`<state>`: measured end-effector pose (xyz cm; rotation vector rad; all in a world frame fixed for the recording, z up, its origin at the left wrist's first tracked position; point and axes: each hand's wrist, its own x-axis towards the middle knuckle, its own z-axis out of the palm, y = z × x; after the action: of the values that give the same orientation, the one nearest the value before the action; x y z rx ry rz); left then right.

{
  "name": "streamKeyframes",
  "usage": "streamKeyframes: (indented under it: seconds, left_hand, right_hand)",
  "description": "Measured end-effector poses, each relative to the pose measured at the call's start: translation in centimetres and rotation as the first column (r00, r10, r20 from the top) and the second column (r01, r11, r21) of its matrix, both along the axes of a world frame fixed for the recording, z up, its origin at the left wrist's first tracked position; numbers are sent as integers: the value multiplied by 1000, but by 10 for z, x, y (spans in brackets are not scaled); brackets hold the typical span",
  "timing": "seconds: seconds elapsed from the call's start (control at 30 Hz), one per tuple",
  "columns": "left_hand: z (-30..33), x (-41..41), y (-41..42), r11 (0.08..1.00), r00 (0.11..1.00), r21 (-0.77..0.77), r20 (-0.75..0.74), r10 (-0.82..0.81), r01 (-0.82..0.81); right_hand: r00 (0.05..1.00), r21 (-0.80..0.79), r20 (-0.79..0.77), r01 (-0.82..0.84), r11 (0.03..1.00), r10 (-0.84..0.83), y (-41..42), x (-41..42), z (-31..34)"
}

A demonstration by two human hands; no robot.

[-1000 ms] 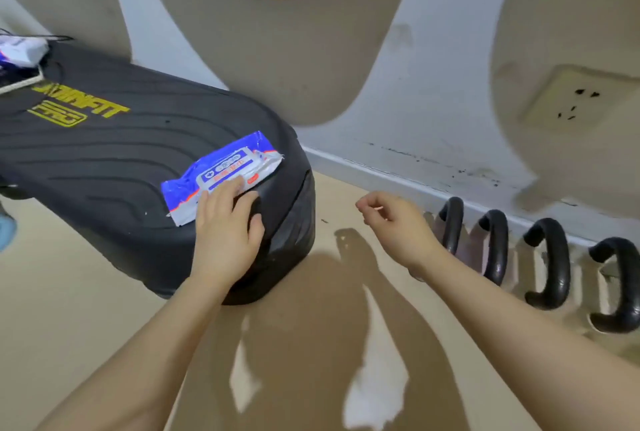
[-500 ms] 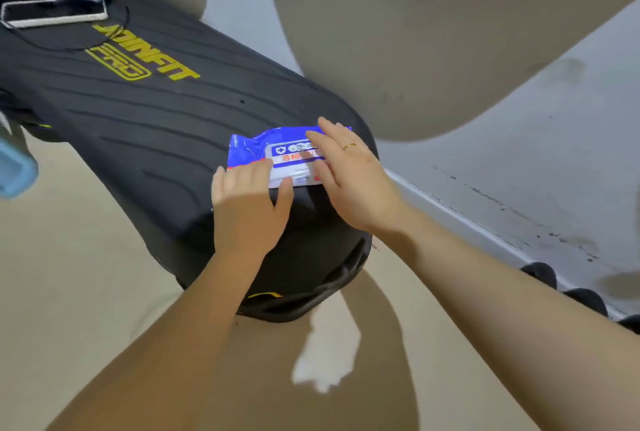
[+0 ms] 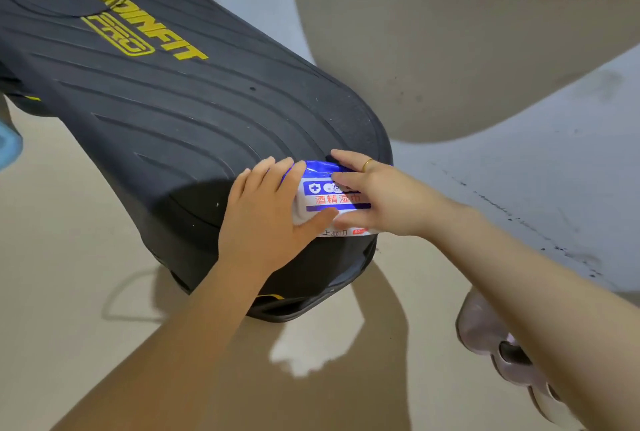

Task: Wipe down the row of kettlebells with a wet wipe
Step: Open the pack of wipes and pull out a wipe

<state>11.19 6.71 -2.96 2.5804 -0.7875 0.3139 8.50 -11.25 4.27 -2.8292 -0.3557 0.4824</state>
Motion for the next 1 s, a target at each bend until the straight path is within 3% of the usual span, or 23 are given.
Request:
streamKeyframes:
  seconds: [0.1,0.2,0.27,0.33,0.43,0.47,0.53,0.57,0.63,0.7,1.0]
  left_hand:
    - [0,0,-1,998,1000,67,21,16,-17]
    - [2,0,-2,996,999,70,-19,48,-47]
    - [2,0,-2,997,996,43,-51,68,-66]
    - [2,-1,-3,998,995,7,-71,69,-69]
    - [4,-4,-2,995,997,-71,-42,61,-64]
    - [5,-4,-2,997,999,-51,-14,53,-54]
    - [5,-4,0,1000,999,26,47,9,-10]
    - [4,-4,1,999,997,42,71,-27,24]
    - [2,-4,4,994,990,18,88,-111,110]
    - [1,-4,7,985,983,-6,68,-170,171]
    - [-1,-3,8,977,981,-95,67,-183,189]
  right_hand:
    - [1000,99,1,26,995,-26,-4,1,4]
    - [973,247,119,164,955,-198,-4,6,7]
    - [899,262,268,278,924,-347,2,13,3]
    - [767,307,405,399,864,-498,10,16,-1]
    - [614,415,432,515,750,-661,19,14,-6]
    - [618,446,416,501,742,-667,21,12,-7]
    - [723,468,386,382,797,-573,22,9,-9]
    - [801,430,371,301,851,-470,21,6,-11]
    - [933,189,301,145,971,-198,21,0,-11]
    - [969,-92,240,77,993,-53,20,-1,-10]
    - [961,-307,262,171,936,-89,38,6,-3]
